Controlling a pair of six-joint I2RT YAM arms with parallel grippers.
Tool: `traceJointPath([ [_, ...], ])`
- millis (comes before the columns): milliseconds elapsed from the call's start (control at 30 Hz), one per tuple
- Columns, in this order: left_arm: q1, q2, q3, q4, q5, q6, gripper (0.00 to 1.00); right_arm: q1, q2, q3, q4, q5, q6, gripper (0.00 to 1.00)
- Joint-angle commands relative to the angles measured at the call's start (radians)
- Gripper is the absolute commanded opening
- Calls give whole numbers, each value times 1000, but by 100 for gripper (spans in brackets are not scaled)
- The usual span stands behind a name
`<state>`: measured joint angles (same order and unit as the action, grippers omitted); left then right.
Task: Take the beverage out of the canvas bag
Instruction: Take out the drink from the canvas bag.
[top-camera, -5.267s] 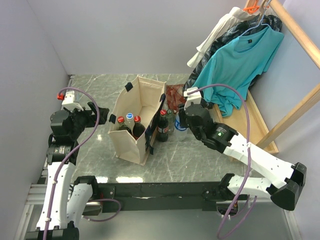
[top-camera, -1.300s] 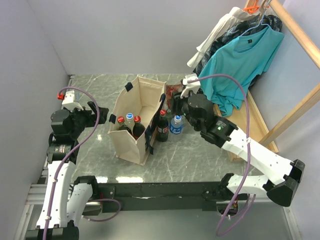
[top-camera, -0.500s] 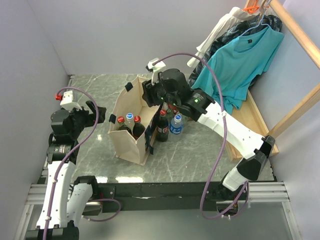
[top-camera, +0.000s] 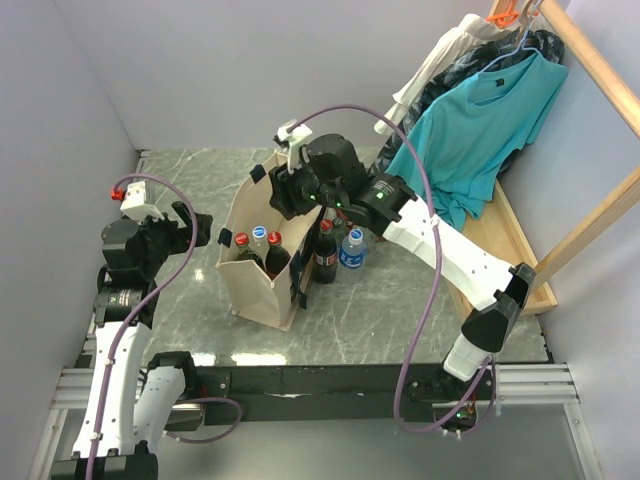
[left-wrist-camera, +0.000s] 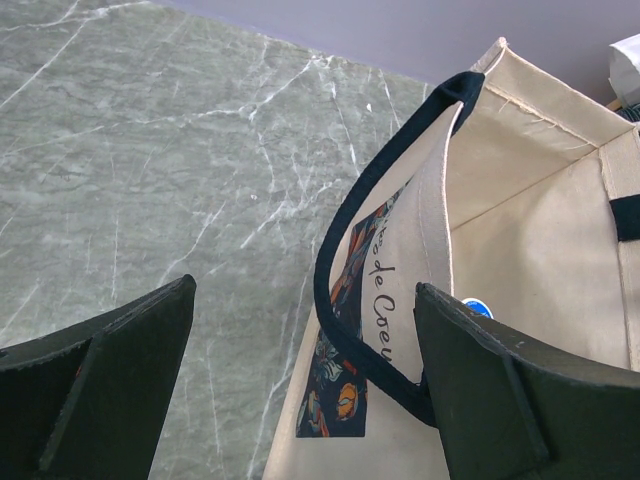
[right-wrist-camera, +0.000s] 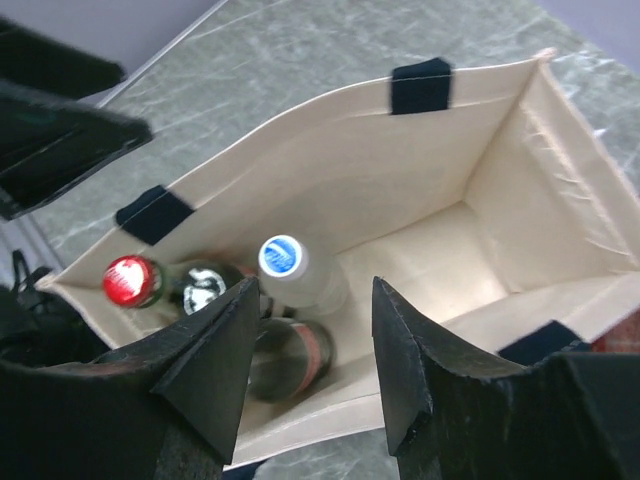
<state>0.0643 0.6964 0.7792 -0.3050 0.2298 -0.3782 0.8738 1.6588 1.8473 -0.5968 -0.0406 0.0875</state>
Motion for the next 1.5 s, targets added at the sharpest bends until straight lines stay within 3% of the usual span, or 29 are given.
traceJointPath([
  [0, 5, -6, 5, 12, -6, 16, 96, 49, -50, 4, -9, -44, -15, 56],
  [433, 5, -6, 5, 15, 14, 15, 97, 159, -111, -68, -6, 30, -12, 61],
  [1467, 5, -6, 2, 17, 26, 16, 96, 172, -19, -34, -106, 96, -2, 68],
])
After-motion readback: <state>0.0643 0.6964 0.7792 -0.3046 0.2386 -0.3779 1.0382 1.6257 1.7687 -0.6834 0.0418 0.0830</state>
